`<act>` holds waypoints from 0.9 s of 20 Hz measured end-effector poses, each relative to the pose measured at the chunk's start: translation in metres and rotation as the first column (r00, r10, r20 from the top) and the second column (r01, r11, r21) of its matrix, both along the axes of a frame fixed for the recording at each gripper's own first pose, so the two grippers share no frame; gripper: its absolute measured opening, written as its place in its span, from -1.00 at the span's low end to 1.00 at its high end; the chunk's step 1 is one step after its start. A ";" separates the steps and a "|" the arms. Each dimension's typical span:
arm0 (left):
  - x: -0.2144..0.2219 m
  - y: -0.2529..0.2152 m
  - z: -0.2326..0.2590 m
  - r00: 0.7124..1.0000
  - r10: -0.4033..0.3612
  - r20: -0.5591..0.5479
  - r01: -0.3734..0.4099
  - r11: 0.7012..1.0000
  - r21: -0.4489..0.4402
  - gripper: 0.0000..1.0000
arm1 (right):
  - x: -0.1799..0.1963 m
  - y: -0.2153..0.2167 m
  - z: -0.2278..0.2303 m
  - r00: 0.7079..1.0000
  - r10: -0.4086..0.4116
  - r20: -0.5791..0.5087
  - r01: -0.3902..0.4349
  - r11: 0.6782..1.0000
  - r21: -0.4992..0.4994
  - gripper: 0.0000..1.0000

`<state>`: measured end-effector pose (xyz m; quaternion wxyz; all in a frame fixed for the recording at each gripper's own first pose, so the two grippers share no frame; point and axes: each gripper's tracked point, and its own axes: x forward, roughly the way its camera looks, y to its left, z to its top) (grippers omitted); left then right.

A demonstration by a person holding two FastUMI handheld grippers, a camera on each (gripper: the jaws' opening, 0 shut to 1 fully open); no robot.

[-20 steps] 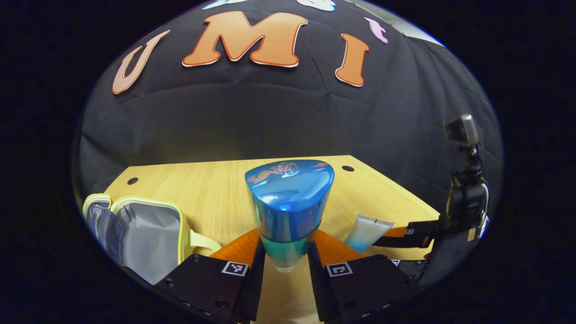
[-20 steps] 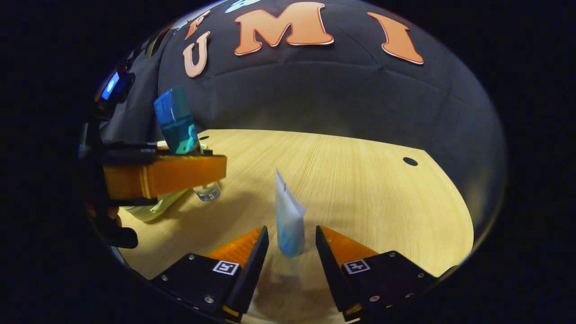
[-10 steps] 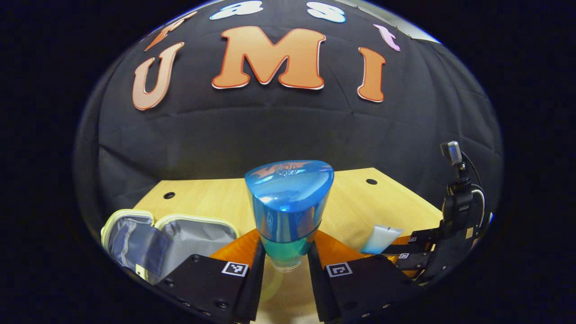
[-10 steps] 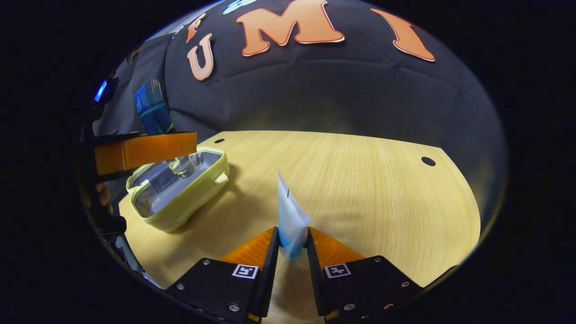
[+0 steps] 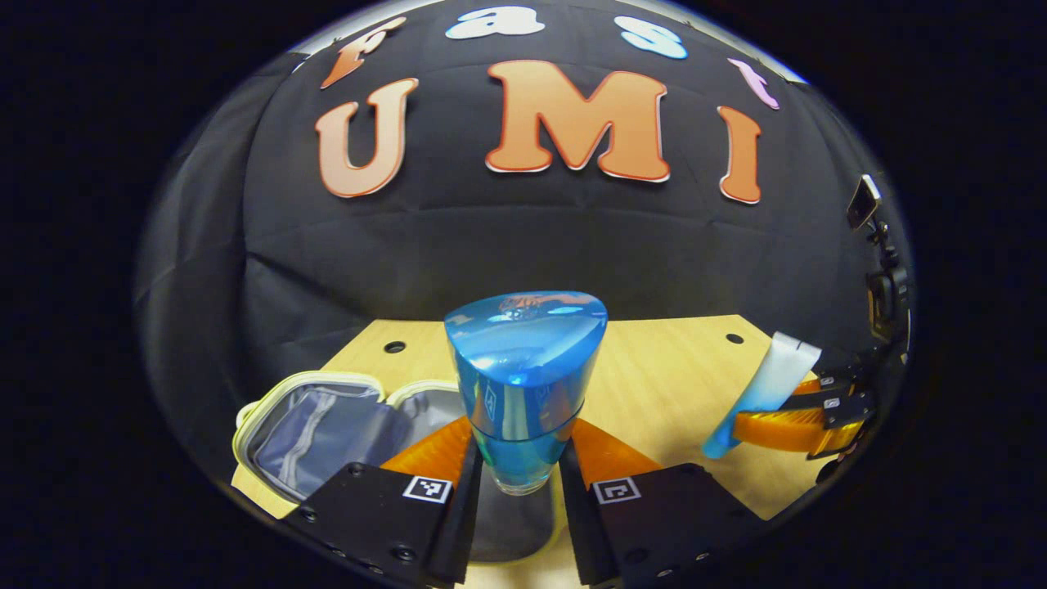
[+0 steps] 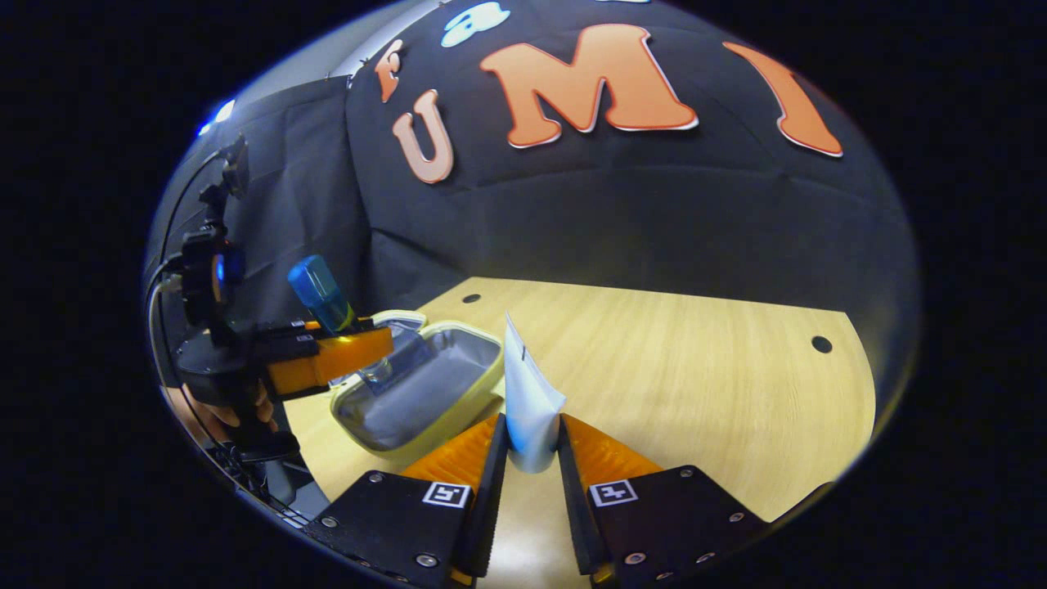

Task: First open the suitcase, pack the skin care products into it, and then close the suitcase.

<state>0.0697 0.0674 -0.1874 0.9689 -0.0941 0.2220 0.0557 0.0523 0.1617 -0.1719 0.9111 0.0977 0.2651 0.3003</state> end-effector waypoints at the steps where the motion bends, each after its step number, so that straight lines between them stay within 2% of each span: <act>1: -0.005 0.013 -0.006 1.000 0.009 -0.012 -0.009 1.000 0.000 -0.04 | 0.000 0.009 0.006 1.000 0.008 0.006 -0.008 1.000 0.004 -0.22; 3: -0.010 0.036 -0.018 0.999 0.003 -0.034 -0.003 1.000 0.005 -0.04 | 0.000 0.029 0.017 1.000 0.013 0.014 -0.013 1.000 0.017 -0.22; 10: -0.010 0.083 -0.075 0.982 -0.101 -0.162 0.097 0.995 -0.035 -0.04 | -0.004 0.092 0.028 1.000 -0.017 -0.020 0.017 1.000 0.015 -0.22; 13: -0.008 0.086 -0.108 0.953 -0.167 -0.255 0.156 0.986 -0.063 -0.04 | -0.003 0.112 0.026 0.998 -0.034 -0.052 0.035 0.999 0.021 -0.22; 18: -0.002 0.076 -0.156 0.877 -0.262 -0.404 0.217 0.964 -0.154 -0.04 | -0.005 0.137 0.012 0.992 -0.059 -0.110 0.060 0.998 0.011 -0.22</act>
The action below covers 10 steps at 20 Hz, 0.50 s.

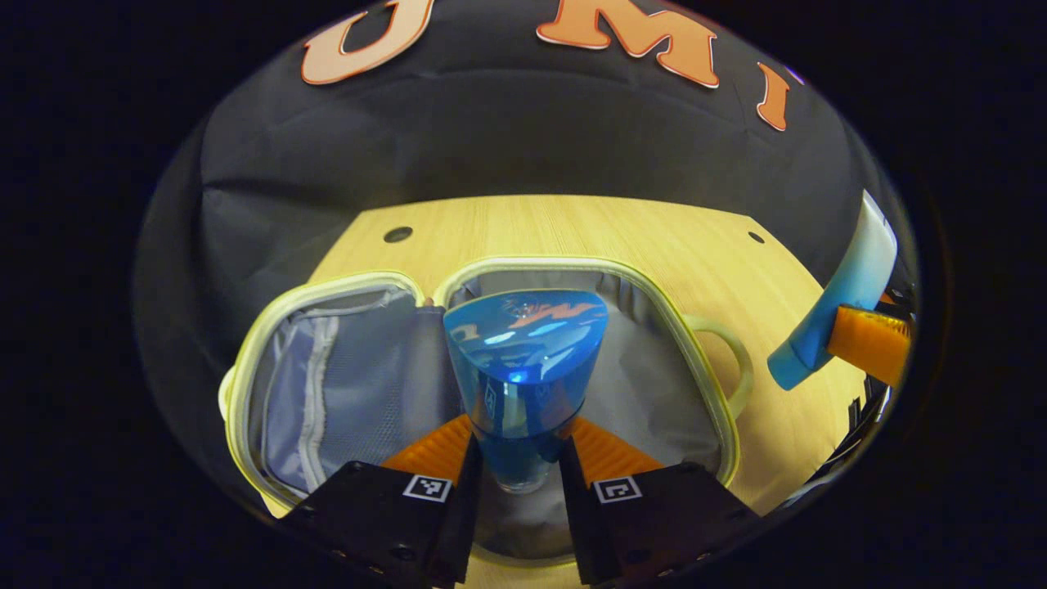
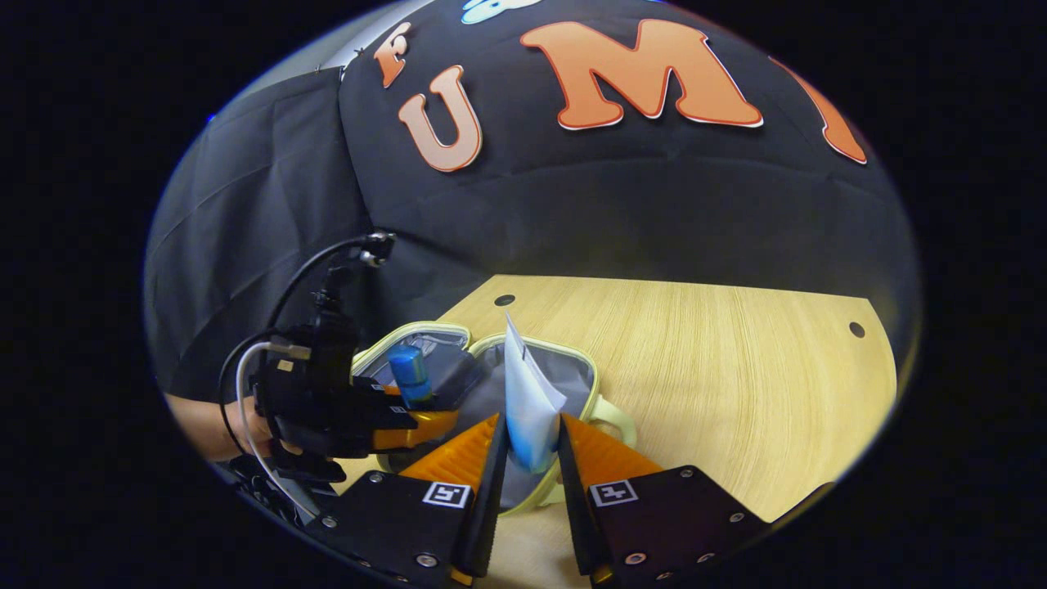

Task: First open the suitcase, pack the skin care products into it, and then close the suitcase.

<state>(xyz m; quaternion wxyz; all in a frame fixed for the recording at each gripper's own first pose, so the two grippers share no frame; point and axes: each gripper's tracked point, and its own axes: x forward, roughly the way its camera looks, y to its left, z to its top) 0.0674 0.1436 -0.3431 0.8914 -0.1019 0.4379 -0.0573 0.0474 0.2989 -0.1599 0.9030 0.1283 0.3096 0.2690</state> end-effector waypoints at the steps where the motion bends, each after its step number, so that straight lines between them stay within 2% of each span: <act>1: 0.002 -0.003 -0.008 1.000 -0.012 -0.026 0.012 1.000 -0.005 -0.03 | 0.001 0.005 -0.002 1.000 -0.004 -0.014 0.004 1.000 0.004 -0.22; 6: 0.003 -0.017 -0.044 0.982 -0.065 -0.176 0.063 0.998 -0.017 -0.06 | 0.006 0.019 -0.015 0.997 -0.019 -0.072 0.020 1.000 0.018 -0.22; 7: 0.009 -0.017 -0.046 0.983 -0.062 -0.171 0.062 0.998 -0.007 -0.06 | 0.007 0.021 -0.017 0.996 -0.020 -0.084 0.022 1.000 0.019 -0.22; 8: 0.009 -0.016 -0.054 0.976 -0.065 -0.209 0.067 0.998 0.004 0.00 | 0.007 0.024 -0.021 0.995 -0.016 -0.099 0.019 1.000 0.023 -0.22; 10: 0.008 -0.014 -0.061 0.963 -0.048 -0.265 0.060 0.998 0.037 -0.04 | 0.010 0.029 -0.030 0.992 -0.014 -0.129 0.017 1.000 0.025 -0.22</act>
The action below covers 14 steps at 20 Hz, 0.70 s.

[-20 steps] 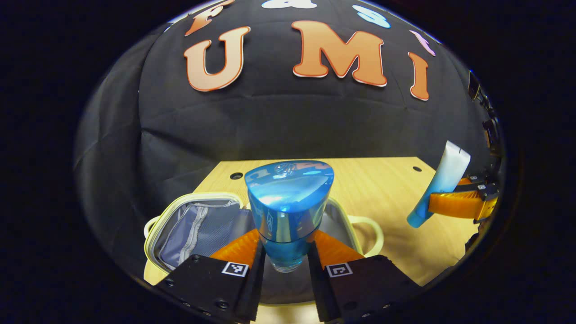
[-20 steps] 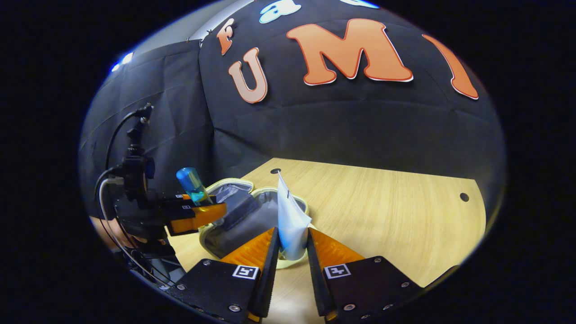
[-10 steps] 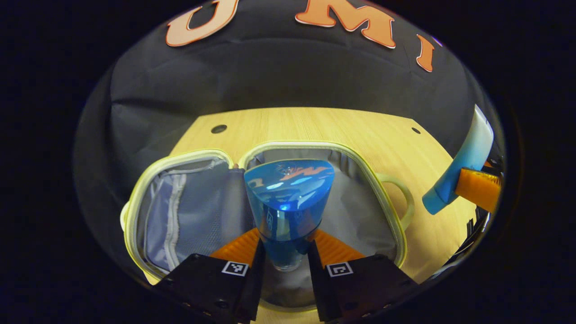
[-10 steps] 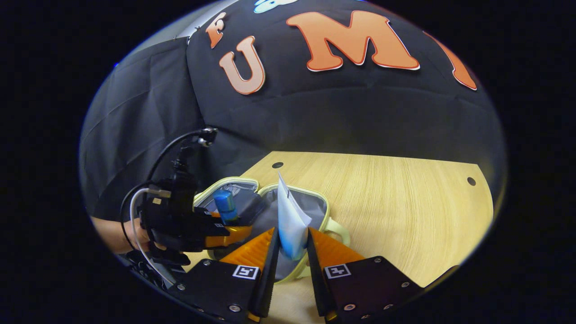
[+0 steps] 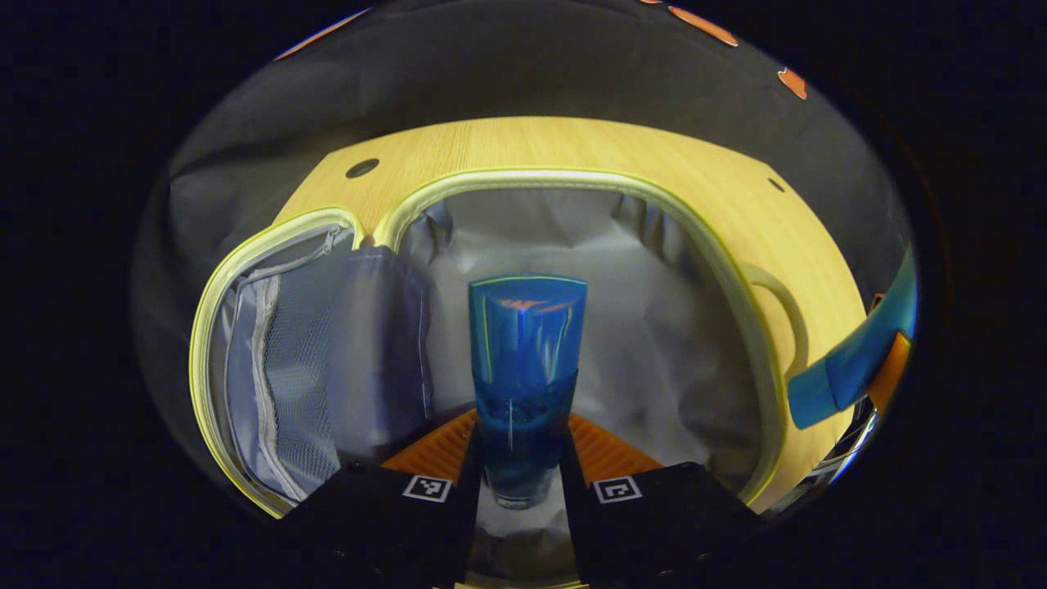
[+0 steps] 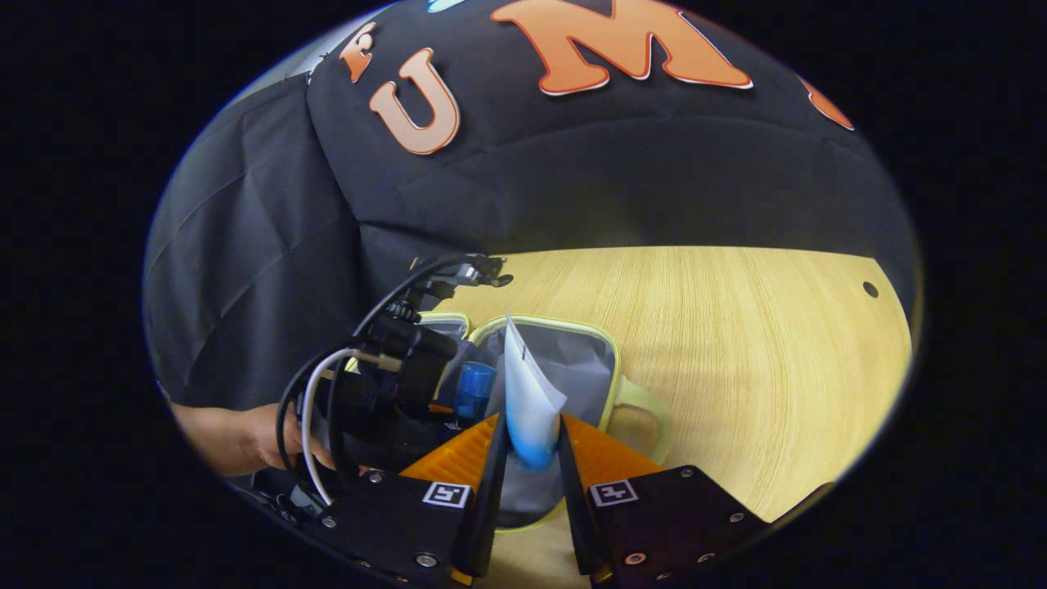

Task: First open the suitcase, pack the skin care products into it, and then close the suitcase.

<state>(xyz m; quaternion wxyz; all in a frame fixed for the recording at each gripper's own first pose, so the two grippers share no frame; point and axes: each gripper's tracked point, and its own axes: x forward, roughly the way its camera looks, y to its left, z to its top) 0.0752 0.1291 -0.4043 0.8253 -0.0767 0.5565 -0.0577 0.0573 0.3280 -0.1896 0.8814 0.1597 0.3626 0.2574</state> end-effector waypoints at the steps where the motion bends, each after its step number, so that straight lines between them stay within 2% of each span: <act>1: 0.001 0.002 -0.001 1.000 0.009 -0.006 -0.009 1.000 0.015 -0.03 | 0.001 0.002 -0.005 1.000 0.000 -0.018 0.000 1.000 0.001 -0.22; 6: 0.009 0.004 -0.002 0.998 0.065 -0.017 -0.065 0.997 0.029 -0.03 | 0.000 0.010 -0.020 0.996 0.005 -0.094 -0.003 1.000 0.025 -0.22; 9: 0.009 0.004 0.001 0.997 0.074 0.003 -0.074 0.997 0.009 -0.02 | 0.005 0.019 -0.029 0.991 0.018 -0.135 -0.012 0.999 0.040 -0.22; 10: 0.009 0.004 0.006 0.997 0.075 0.017 -0.075 0.997 0.005 0.01 | 0.005 0.022 -0.030 0.989 0.027 -0.148 -0.021 0.999 0.039 -0.22; 13: 0.006 0.019 0.038 0.991 0.082 0.108 -0.085 0.996 0.020 0.35 | 0.003 0.024 -0.044 0.981 0.042 -0.191 -0.035 0.998 0.043 -0.22; 14: 0.005 0.027 0.049 0.986 0.093 0.136 -0.097 0.995 0.022 0.29 | -0.001 0.025 -0.049 0.977 0.044 -0.209 -0.036 0.998 0.042 -0.22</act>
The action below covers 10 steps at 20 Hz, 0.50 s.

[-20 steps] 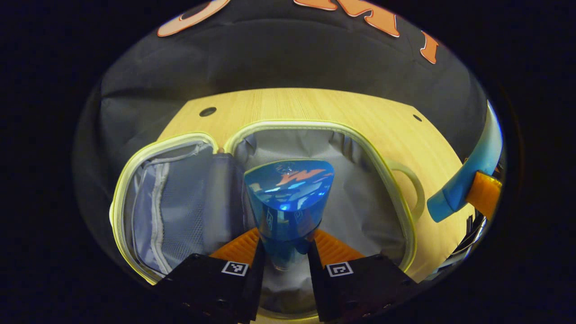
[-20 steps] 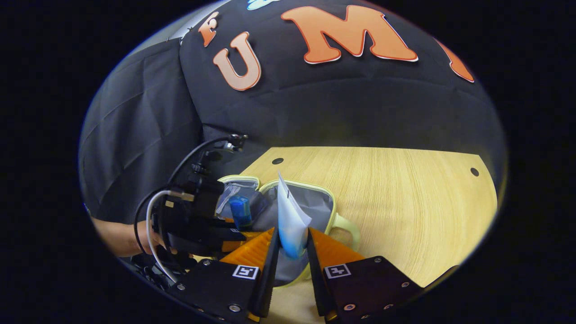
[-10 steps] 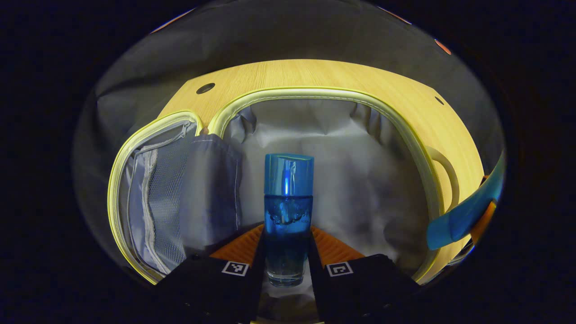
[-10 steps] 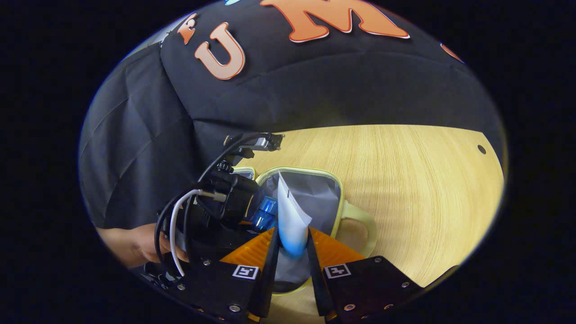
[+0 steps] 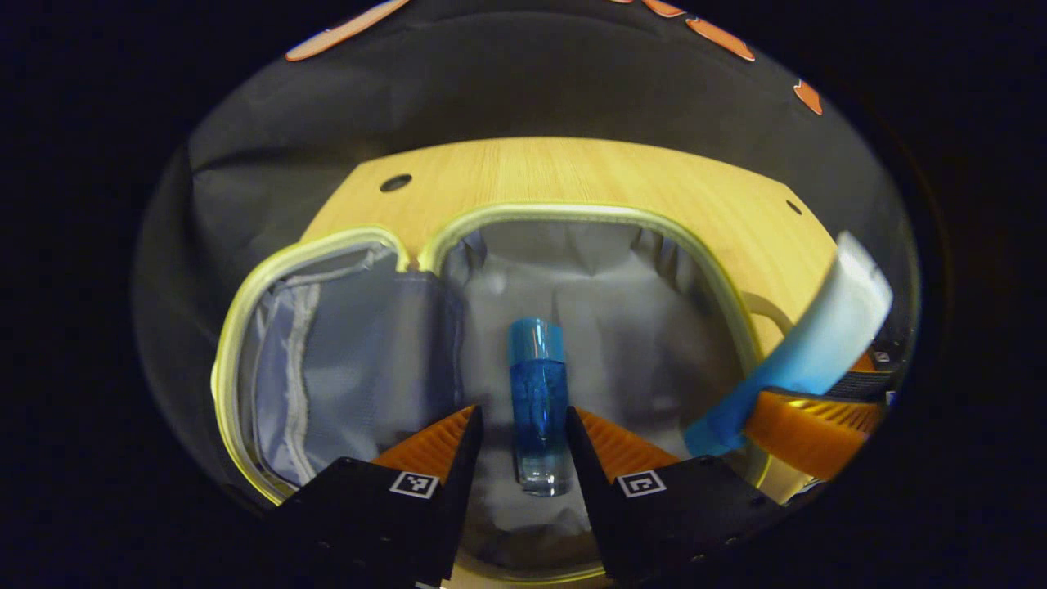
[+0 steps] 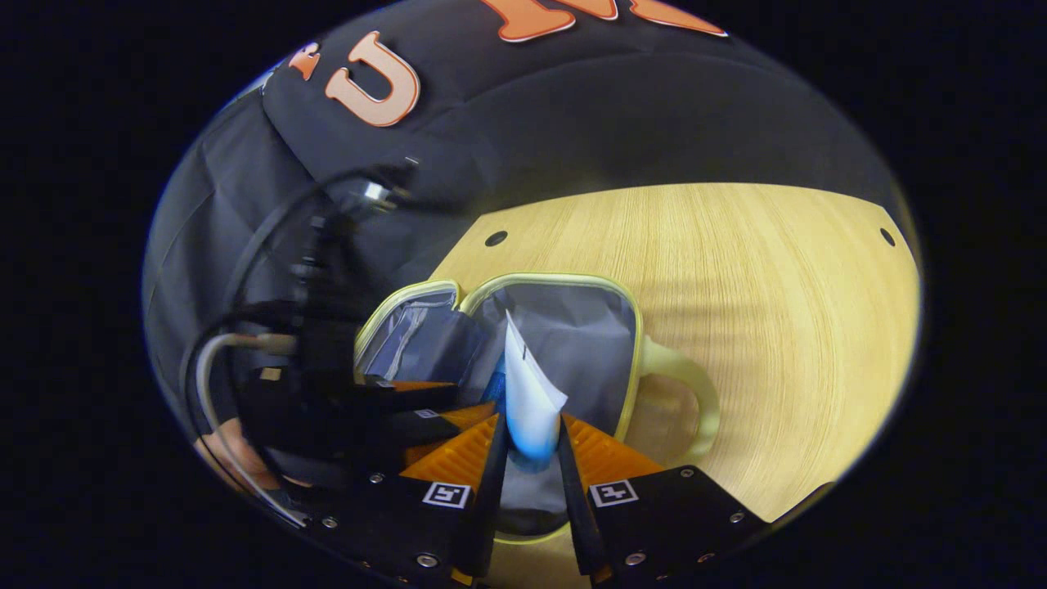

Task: First open the suitcase, pack the skin care products into it, and then close the suitcase.

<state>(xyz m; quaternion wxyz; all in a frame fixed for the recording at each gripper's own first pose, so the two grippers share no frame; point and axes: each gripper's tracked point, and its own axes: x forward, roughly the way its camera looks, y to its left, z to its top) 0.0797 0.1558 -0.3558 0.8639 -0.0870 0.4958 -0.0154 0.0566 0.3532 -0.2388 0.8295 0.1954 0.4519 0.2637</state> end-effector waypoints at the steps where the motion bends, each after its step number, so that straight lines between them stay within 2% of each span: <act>1: -0.003 0.009 0.012 0.999 0.024 0.025 -0.024 1.000 0.003 0.27 | -0.003 0.002 -0.005 1.000 0.007 -0.026 -0.007 1.000 -0.003 -0.23; 2: -0.005 0.018 0.022 0.997 0.053 0.053 -0.053 0.999 0.005 0.39 | -0.005 0.006 -0.010 0.999 0.011 -0.049 -0.011 1.000 -0.007 -0.22; 3: -0.009 0.034 0.031 0.993 0.083 0.081 -0.085 0.996 0.018 0.33 | -0.005 0.009 -0.015 0.997 0.016 -0.071 -0.017 1.000 -0.017 -0.22; 5: -0.013 0.068 0.051 0.980 0.142 0.141 -0.149 0.988 0.039 0.44 | -0.006 0.019 -0.024 0.994 0.032 -0.106 -0.036 0.999 -0.036 -0.22; 8: -0.029 0.118 0.074 0.943 0.260 0.209 -0.270 0.963 0.021 0.45 | -0.008 0.027 -0.037 0.986 0.043 -0.159 -0.058 0.994 -0.092 -0.22; 10: -0.044 0.159 0.070 0.912 0.341 0.226 -0.355 0.935 0.022 0.62 | -0.008 0.028 -0.049 0.980 0.024 -0.199 -0.052 0.989 -0.136 -0.22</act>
